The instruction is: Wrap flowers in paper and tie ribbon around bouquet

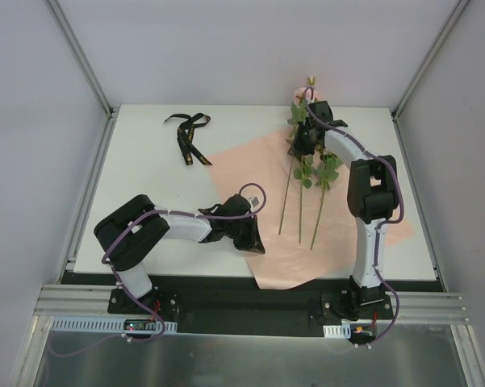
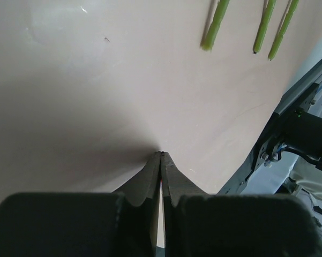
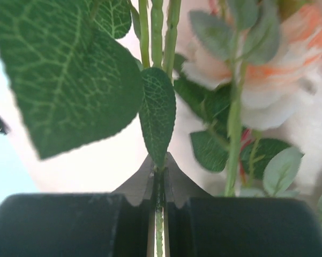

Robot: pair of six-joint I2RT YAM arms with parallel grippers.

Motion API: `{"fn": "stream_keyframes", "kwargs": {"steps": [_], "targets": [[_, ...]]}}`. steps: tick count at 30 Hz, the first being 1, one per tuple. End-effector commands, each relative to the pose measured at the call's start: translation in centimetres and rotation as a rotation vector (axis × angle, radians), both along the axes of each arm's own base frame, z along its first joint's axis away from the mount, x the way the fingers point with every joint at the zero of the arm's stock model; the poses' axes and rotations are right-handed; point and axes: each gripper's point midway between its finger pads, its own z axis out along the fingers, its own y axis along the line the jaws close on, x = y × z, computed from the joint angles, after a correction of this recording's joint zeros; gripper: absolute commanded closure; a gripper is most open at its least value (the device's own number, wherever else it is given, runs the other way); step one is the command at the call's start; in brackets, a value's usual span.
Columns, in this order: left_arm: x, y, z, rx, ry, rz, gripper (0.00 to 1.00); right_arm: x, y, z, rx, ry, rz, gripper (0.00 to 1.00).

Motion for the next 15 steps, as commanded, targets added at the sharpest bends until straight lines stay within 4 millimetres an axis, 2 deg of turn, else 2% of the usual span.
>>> {"fn": "stream_keyframes", "kwargs": {"steps": [1, 3, 7, 15], "targets": [[-2.1, 3.7, -3.4, 0.178, 0.053, 0.007, 1.00, 2.0, -1.9, -0.6, -0.085, 0.004, -0.070, 0.99], [-2.0, 3.6, -3.3, 0.175, 0.048, 0.007, 1.00, 2.1, -2.3, -0.6, -0.116, 0.022, -0.074, 0.99], [-1.8, 3.3, -3.0, 0.169, 0.041, 0.003, 1.00, 1.8, -3.4, -2.0, -0.164, 0.070, -0.105, 0.97], [-1.5, 3.2, -2.5, 0.158, 0.026, 0.007, 1.00, 0.9, -4.3, -4.3, -0.225, 0.146, -0.098, 0.85]]}}
